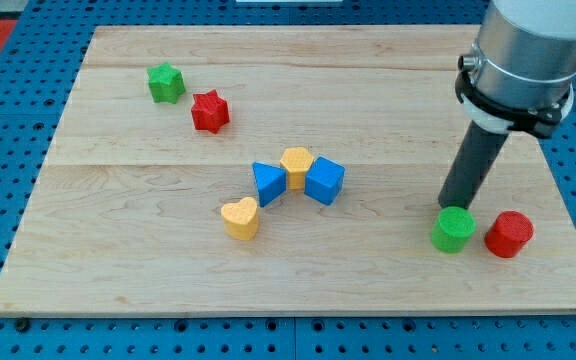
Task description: Separate the yellow hexagon from the group of blocks
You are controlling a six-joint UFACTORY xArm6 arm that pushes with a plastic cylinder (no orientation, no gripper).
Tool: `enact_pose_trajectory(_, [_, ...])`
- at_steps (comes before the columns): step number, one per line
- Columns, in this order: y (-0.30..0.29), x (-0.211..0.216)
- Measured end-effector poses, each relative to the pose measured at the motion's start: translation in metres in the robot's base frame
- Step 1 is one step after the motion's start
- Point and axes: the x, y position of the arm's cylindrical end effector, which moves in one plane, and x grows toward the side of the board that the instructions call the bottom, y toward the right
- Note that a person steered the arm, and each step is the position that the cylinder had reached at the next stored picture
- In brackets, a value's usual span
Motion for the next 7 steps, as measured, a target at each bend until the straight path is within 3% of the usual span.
enact_pose_trajectory(1, [0.0,0.006])
enact_pose_trajectory(4, [0.0,-0.062])
enact_pose_trajectory(7, [0.0,-0.075])
